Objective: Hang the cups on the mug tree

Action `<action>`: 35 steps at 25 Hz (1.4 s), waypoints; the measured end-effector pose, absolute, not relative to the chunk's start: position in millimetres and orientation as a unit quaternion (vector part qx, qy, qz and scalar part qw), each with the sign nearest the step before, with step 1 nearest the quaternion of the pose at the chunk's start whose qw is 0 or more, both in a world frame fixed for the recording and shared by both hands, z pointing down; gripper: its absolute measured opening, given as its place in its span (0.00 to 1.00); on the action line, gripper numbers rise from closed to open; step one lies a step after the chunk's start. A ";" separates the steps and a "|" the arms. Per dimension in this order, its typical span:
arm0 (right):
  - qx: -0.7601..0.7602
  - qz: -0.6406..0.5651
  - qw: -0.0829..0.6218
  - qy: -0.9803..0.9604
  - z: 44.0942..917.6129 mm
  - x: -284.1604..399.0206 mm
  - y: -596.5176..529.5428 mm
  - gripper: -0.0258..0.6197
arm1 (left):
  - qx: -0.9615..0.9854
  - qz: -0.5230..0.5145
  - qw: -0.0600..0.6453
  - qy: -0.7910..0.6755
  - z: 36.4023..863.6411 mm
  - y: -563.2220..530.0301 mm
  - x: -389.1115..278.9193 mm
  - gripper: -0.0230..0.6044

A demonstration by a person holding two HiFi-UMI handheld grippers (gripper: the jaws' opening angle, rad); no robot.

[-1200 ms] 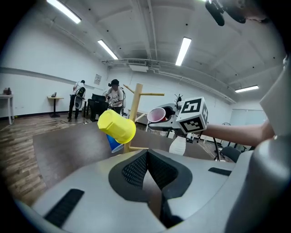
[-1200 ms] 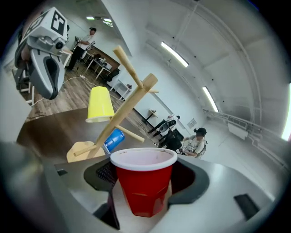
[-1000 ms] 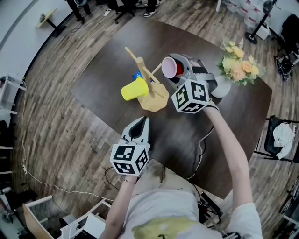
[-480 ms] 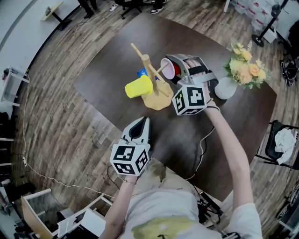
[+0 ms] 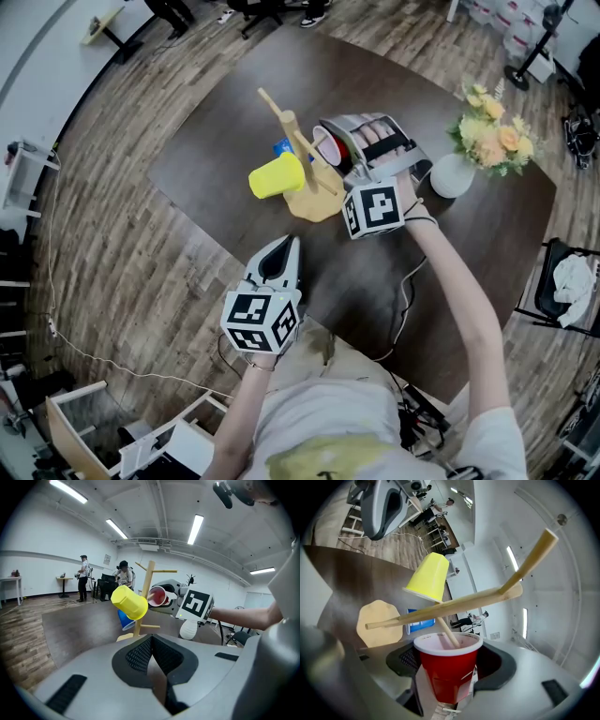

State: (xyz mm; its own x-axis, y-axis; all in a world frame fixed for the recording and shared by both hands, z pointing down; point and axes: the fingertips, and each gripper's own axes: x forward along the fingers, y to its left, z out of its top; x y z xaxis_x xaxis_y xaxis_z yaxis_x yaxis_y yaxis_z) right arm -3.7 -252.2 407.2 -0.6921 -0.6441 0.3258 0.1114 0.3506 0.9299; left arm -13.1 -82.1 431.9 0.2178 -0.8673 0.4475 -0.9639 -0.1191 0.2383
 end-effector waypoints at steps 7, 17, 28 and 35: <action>0.170 -0.578 0.354 -0.715 409.7 -9.3 -247.1 0.54 | 0.740 0.099 0.245 -0.618 433.0 -83.7 -14.8 0.06; 0.149 -0.586 0.361 -0.710 420.1 -14.8 -238.6 0.54 | 0.737 0.098 0.246 -0.621 433.1 -83.2 -17.4 0.06; 0.158 -0.583 0.338 -0.721 416.9 -18.8 -236.6 0.56 | 0.737 0.095 0.248 -0.621 432.9 -84.1 -20.9 0.06; 0.152 -0.563 0.330 -0.742 425.7 -17.5 -227.5 0.61 | 0.739 0.093 0.248 -0.619 430.8 -83.7 -22.8 0.06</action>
State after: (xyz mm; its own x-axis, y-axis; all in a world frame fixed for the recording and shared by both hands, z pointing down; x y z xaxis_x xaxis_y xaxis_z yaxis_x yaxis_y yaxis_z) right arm -17.5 -227.5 425.7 -0.7365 -0.5967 0.3188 0.1462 0.3197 0.9362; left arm -22.8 -83.7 430.8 0.2155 -0.8697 0.4441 -0.9616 -0.1099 0.2514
